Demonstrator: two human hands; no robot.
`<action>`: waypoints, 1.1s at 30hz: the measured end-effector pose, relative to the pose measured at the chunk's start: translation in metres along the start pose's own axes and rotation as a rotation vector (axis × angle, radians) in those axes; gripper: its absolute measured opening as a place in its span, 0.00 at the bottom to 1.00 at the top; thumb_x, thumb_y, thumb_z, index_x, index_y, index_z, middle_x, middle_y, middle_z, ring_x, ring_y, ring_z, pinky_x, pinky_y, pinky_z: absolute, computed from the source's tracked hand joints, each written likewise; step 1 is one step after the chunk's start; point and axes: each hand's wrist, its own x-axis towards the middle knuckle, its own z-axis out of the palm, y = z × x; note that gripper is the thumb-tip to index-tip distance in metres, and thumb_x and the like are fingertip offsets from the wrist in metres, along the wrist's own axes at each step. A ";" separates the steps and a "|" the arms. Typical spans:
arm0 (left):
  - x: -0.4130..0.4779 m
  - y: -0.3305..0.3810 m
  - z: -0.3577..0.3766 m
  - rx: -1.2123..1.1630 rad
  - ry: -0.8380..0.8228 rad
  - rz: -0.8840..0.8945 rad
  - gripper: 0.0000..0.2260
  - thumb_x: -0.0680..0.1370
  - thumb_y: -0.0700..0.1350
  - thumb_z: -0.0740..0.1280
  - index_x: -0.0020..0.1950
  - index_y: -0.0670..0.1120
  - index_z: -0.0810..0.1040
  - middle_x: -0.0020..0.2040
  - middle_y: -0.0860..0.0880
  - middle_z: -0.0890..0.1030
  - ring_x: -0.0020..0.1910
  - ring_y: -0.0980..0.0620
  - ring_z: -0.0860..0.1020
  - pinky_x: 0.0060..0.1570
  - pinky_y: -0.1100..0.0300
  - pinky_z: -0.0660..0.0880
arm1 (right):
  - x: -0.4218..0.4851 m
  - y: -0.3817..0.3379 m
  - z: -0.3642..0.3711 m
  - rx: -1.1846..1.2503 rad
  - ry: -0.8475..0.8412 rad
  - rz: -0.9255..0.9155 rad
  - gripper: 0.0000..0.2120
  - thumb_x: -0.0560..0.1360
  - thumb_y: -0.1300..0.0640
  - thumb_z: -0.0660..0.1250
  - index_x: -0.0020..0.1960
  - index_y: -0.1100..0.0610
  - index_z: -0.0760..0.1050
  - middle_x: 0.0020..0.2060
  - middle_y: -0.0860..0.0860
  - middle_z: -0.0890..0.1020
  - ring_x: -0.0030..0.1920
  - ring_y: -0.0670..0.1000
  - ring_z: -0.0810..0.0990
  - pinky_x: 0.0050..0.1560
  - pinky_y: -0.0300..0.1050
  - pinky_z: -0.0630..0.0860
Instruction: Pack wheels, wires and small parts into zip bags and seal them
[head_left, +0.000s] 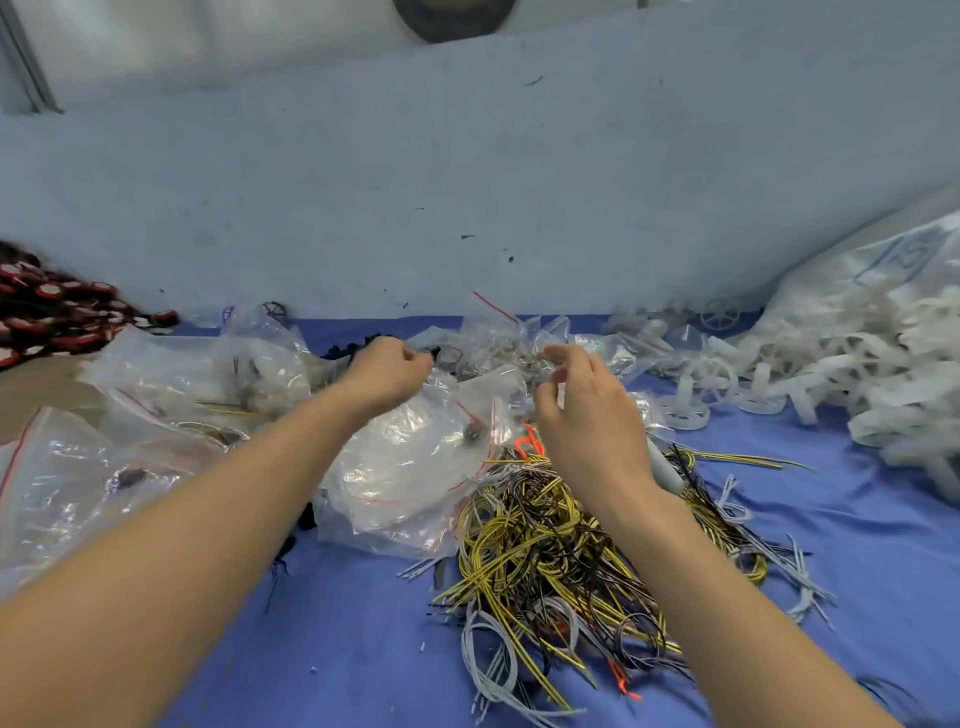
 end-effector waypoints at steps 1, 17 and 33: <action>0.001 0.008 0.021 -0.045 -0.120 -0.071 0.11 0.82 0.52 0.59 0.48 0.46 0.73 0.43 0.45 0.76 0.42 0.47 0.74 0.42 0.56 0.71 | -0.001 0.006 -0.005 -0.005 0.005 0.001 0.18 0.81 0.55 0.57 0.71 0.51 0.68 0.61 0.49 0.77 0.60 0.52 0.75 0.60 0.54 0.72; 0.025 0.077 0.020 -0.428 0.401 0.061 0.14 0.80 0.49 0.57 0.39 0.44 0.75 0.43 0.41 0.83 0.44 0.38 0.82 0.46 0.45 0.79 | -0.016 0.052 -0.048 0.154 0.081 0.089 0.15 0.81 0.55 0.58 0.67 0.48 0.70 0.54 0.45 0.77 0.54 0.49 0.76 0.57 0.53 0.74; 0.034 0.018 0.035 -0.783 -0.006 -0.250 0.11 0.82 0.46 0.62 0.60 0.41 0.75 0.57 0.46 0.76 0.51 0.47 0.76 0.46 0.52 0.80 | -0.028 0.025 -0.034 0.157 -0.160 0.023 0.16 0.81 0.53 0.58 0.69 0.49 0.69 0.59 0.48 0.77 0.55 0.50 0.77 0.58 0.55 0.75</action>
